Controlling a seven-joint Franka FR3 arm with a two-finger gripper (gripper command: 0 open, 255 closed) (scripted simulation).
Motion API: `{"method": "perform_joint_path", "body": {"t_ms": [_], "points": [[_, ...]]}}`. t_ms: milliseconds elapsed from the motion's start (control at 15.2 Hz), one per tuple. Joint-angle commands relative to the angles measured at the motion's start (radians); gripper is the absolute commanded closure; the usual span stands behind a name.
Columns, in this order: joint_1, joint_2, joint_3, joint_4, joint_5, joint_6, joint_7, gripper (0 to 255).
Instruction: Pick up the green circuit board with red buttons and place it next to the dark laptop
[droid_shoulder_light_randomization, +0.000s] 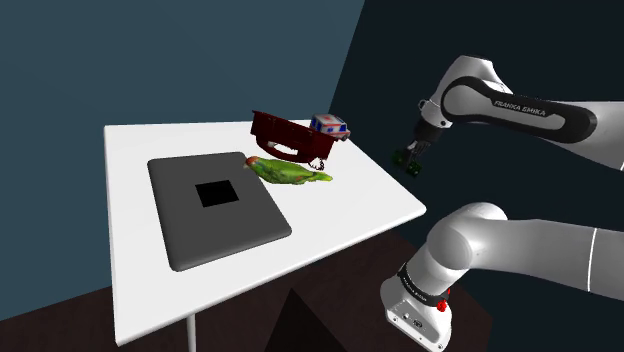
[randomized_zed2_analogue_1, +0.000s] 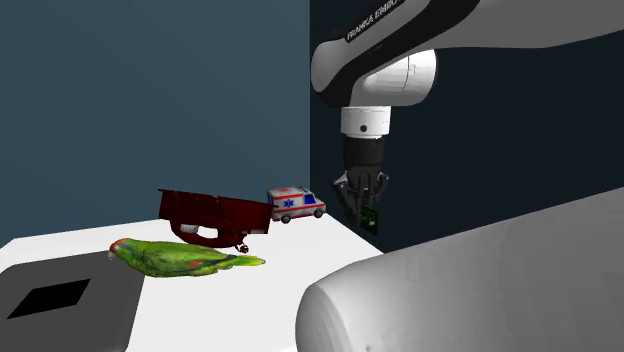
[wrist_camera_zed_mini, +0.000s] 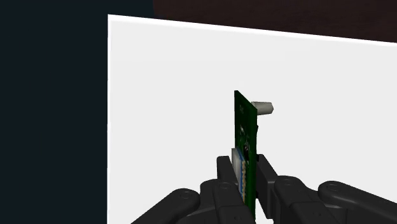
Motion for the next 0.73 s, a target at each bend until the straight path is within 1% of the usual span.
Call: {"method": "perform_joint_path", "body": {"t_ms": [0,330,660], "points": [[0.029,0.002,0.049,-0.01,0.038,0.006,0.053,255],[0.111,0.034,0.171,-0.012,0.137,0.03,0.184,255],[0.19,0.109,0.285,0.019,0.228,0.069,0.309,255]]}}
